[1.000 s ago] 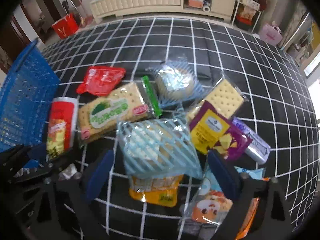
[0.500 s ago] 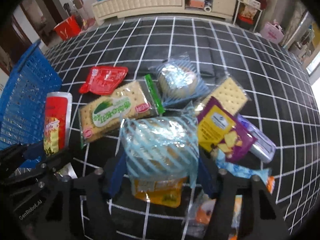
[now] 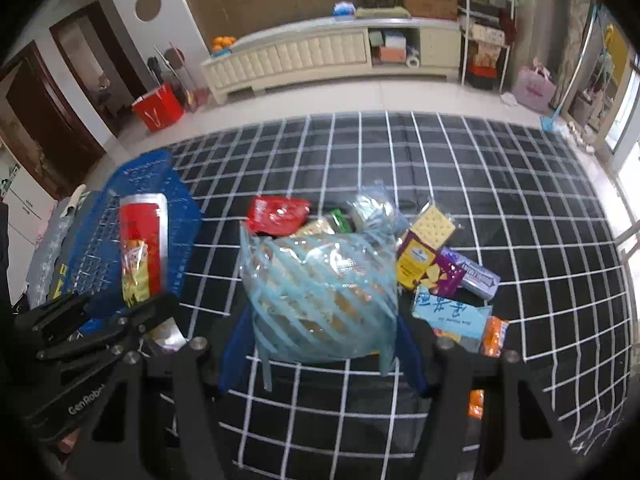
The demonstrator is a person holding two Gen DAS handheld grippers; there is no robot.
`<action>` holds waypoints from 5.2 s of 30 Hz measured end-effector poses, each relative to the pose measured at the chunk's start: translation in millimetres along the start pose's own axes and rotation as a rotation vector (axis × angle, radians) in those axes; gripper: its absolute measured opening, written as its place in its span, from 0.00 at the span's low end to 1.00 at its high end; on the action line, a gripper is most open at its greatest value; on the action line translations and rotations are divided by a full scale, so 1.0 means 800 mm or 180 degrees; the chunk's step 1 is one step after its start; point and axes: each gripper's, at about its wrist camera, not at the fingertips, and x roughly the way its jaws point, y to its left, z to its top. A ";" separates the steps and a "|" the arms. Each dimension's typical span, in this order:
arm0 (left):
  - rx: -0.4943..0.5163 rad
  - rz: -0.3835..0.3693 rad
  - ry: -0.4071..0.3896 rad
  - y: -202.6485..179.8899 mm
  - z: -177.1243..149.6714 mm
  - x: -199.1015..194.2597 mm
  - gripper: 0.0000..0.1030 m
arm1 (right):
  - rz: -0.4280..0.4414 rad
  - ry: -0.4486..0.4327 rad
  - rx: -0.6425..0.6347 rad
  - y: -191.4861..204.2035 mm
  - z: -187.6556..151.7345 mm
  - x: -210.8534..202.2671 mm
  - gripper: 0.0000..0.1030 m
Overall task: Organize snacks
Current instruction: 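Grasp the light-blue striped bread bag with the right tool and lift, then carry the red-and-yellow bag into the blue basket and open the left tool while right carries bread bag, then lower the striped bread bag into the basket and open the right tool, then grasp the orange snack bag with the left tool while right tool approaches blue-labelled bag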
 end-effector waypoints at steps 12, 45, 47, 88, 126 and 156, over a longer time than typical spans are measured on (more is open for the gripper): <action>-0.0066 0.0004 -0.0262 0.056 -0.022 -0.098 0.38 | 0.0239 -0.0290 -0.0152 0.088 -0.008 -0.057 0.66; -0.0067 -0.0027 0.0160 0.240 0.033 -0.010 0.46 | 0.0499 -0.0013 -0.0422 0.236 0.042 0.069 0.66; -0.0026 0.0043 0.0316 0.239 0.033 0.005 0.52 | 0.0492 0.0024 -0.0396 0.233 0.042 0.074 0.66; -0.0444 0.0310 0.0028 0.329 0.022 -0.044 0.54 | -0.0191 0.0376 -0.1144 0.320 0.104 0.183 0.73; 0.0454 -0.0564 0.0091 -0.015 0.018 -0.049 0.69 | -0.0501 -0.0008 0.0238 -0.024 -0.004 -0.040 0.82; 0.0620 -0.0339 0.1186 -0.176 0.012 0.238 0.74 | -0.0505 0.0347 0.0769 -0.212 -0.069 0.054 0.82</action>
